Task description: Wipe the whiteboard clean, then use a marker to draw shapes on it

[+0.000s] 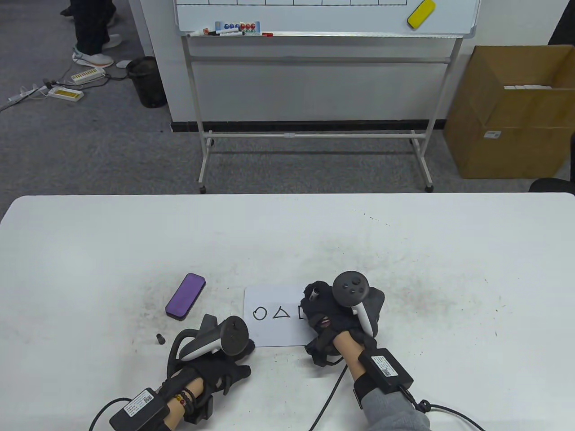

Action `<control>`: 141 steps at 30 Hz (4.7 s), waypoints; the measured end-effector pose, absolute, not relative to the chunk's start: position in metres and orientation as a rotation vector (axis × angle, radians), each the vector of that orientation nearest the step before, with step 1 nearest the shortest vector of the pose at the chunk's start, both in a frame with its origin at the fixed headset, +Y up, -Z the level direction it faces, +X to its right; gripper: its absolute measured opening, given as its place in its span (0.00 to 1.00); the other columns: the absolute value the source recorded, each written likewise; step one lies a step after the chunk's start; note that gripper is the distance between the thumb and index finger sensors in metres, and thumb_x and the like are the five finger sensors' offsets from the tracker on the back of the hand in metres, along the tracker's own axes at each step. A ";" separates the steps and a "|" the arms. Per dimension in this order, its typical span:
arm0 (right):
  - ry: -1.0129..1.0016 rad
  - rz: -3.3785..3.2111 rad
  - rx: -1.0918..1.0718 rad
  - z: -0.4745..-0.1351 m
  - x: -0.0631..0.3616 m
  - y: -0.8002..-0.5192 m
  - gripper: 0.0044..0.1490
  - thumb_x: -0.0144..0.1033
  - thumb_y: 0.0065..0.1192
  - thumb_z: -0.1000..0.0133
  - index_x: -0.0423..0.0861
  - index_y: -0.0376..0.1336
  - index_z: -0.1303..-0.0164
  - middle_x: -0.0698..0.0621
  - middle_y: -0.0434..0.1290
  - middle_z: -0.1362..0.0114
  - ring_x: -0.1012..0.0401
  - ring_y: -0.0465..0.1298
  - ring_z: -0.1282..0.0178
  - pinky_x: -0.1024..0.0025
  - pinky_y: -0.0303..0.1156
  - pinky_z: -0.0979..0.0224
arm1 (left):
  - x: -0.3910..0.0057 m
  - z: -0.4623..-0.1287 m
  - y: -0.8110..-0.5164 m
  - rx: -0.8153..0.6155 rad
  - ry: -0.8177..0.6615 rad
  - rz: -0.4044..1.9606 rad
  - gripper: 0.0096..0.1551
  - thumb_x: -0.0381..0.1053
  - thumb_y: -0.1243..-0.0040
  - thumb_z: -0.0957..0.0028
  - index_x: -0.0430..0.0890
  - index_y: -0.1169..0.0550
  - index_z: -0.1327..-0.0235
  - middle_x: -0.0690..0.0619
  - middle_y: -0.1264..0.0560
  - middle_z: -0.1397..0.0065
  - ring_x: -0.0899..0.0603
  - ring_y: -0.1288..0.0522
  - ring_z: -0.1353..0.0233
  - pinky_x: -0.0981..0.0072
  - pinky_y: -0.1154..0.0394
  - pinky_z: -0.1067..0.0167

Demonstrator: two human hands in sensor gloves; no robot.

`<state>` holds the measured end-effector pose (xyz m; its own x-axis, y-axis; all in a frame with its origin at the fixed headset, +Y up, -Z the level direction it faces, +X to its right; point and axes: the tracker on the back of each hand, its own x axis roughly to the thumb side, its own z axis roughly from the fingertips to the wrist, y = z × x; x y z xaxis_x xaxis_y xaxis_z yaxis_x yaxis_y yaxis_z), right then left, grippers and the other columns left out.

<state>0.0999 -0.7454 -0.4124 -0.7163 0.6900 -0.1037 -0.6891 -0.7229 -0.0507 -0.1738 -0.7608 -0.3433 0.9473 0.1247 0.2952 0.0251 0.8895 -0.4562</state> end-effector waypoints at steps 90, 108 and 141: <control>0.099 1.323 -0.037 -0.335 0.121 -0.734 0.29 0.44 0.81 0.58 0.55 0.74 0.46 0.47 0.80 0.38 0.52 0.90 0.48 0.67 0.89 0.49 | -0.197 -0.344 -0.717 -0.135 0.084 1.207 0.21 0.55 0.28 0.61 0.56 0.14 0.53 0.54 0.11 0.49 0.49 0.09 0.52 0.60 0.13 0.57; 0.191 1.252 -0.017 -0.336 0.104 -0.745 0.29 0.44 0.81 0.59 0.52 0.75 0.46 0.46 0.82 0.41 0.53 0.92 0.50 0.68 0.90 0.51 | -0.177 -0.336 -0.718 -0.129 -0.118 1.266 0.22 0.54 0.29 0.60 0.50 0.14 0.53 0.50 0.09 0.53 0.49 0.08 0.57 0.60 0.12 0.60; -0.268 1.754 0.049 -0.345 0.141 -0.672 0.34 0.44 0.77 0.57 0.54 0.72 0.38 0.50 0.80 0.39 0.50 0.80 0.41 0.56 0.76 0.40 | -0.157 -0.318 -0.686 0.102 -0.378 0.792 0.31 0.60 0.39 0.57 0.55 0.23 0.37 0.49 0.25 0.25 0.38 0.25 0.26 0.39 0.28 0.33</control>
